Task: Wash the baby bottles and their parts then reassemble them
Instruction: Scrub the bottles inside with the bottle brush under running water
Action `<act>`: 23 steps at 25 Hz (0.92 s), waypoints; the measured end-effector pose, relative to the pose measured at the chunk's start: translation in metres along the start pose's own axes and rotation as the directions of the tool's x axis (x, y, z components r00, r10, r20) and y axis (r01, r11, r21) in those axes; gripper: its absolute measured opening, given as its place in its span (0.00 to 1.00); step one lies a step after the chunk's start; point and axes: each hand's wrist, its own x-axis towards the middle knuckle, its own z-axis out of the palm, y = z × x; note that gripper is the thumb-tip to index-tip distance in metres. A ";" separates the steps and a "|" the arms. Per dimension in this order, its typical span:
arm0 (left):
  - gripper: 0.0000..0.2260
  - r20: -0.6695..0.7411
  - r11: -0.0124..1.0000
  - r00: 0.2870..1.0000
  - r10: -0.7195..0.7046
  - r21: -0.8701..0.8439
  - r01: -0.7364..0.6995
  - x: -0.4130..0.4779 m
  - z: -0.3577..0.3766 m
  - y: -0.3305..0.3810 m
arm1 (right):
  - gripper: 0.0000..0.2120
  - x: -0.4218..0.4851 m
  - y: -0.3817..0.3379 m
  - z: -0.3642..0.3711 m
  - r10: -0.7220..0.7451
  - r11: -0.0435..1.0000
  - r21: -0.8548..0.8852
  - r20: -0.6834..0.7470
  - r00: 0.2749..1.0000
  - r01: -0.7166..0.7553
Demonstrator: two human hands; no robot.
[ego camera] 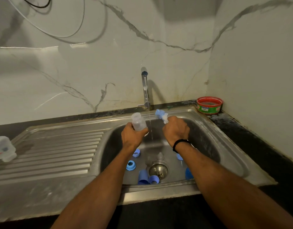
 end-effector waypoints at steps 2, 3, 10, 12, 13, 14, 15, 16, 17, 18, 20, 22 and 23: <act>0.27 0.060 0.995 0.998 -0.011 0.097 0.006 0.002 0.003 -0.008 | 0.11 0.001 0.003 0.000 0.005 1.000 -0.004 -0.004 1.000 -0.005; 0.26 0.074 0.990 0.997 -0.014 0.140 0.004 0.002 0.003 -0.011 | 0.12 0.001 0.004 0.001 0.011 1.000 -0.006 0.003 1.000 -0.011; 0.24 0.084 0.984 0.996 -0.021 0.176 0.006 0.009 0.009 -0.020 | 0.12 0.002 0.006 0.003 0.015 1.000 -0.007 0.002 1.000 -0.015; 0.23 0.041 0.991 0.999 -0.014 0.132 0.008 0.010 0.009 -0.020 | 0.12 0.002 0.005 0.002 0.009 1.000 -0.004 0.007 1.000 -0.009; 0.23 0.021 0.994 1.000 -0.009 0.106 0.007 0.011 0.009 -0.019 | 0.12 0.002 0.005 0.002 0.008 1.000 -0.004 0.009 1.000 -0.007; 0.23 0.047 0.993 0.999 -0.010 0.122 0.004 0.011 0.010 -0.019 | 0.12 0.003 0.005 0.003 0.011 1.000 -0.006 0.006 1.000 -0.011; 0.24 0.112 0.983 0.993 -0.030 0.183 0.009 0.011 0.011 -0.021 | 0.12 0.003 0.005 0.003 0.014 1.000 -0.011 0.002 1.000 -0.014; 0.24 0.172 0.969 0.983 -0.063 0.247 0.019 0.010 0.013 -0.023 | 0.12 0.003 0.006 0.003 0.017 1.000 -0.017 0.002 1.000 -0.017; 0.25 0.195 0.961 0.977 -0.082 0.277 0.026 0.010 0.014 -0.026 | 0.12 0.003 0.006 0.003 0.018 1.000 -0.021 0.005 1.000 -0.018; 0.24 0.189 0.964 0.979 -0.080 0.264 0.028 0.010 0.013 -0.028 | 0.12 0.003 0.005 0.003 0.012 1.000 -0.023 0.007 1.000 -0.012; 0.23 0.133 0.984 0.990 -0.055 0.176 0.032 0.010 0.012 -0.025 | 0.12 0.003 0.005 0.003 0.001 1.000 -0.029 0.004 1.000 -0.001; 0.24 0.112 0.984 0.993 -0.040 0.178 0.020 0.013 0.013 -0.021 | 0.12 0.004 0.005 0.004 0.012 1.000 -0.026 -0.002 1.000 -0.012; 0.25 0.106 0.983 0.993 -0.044 0.183 0.025 0.013 0.014 -0.021 | 0.12 0.003 0.005 0.004 0.008 1.000 -0.028 0.001 1.000 -0.008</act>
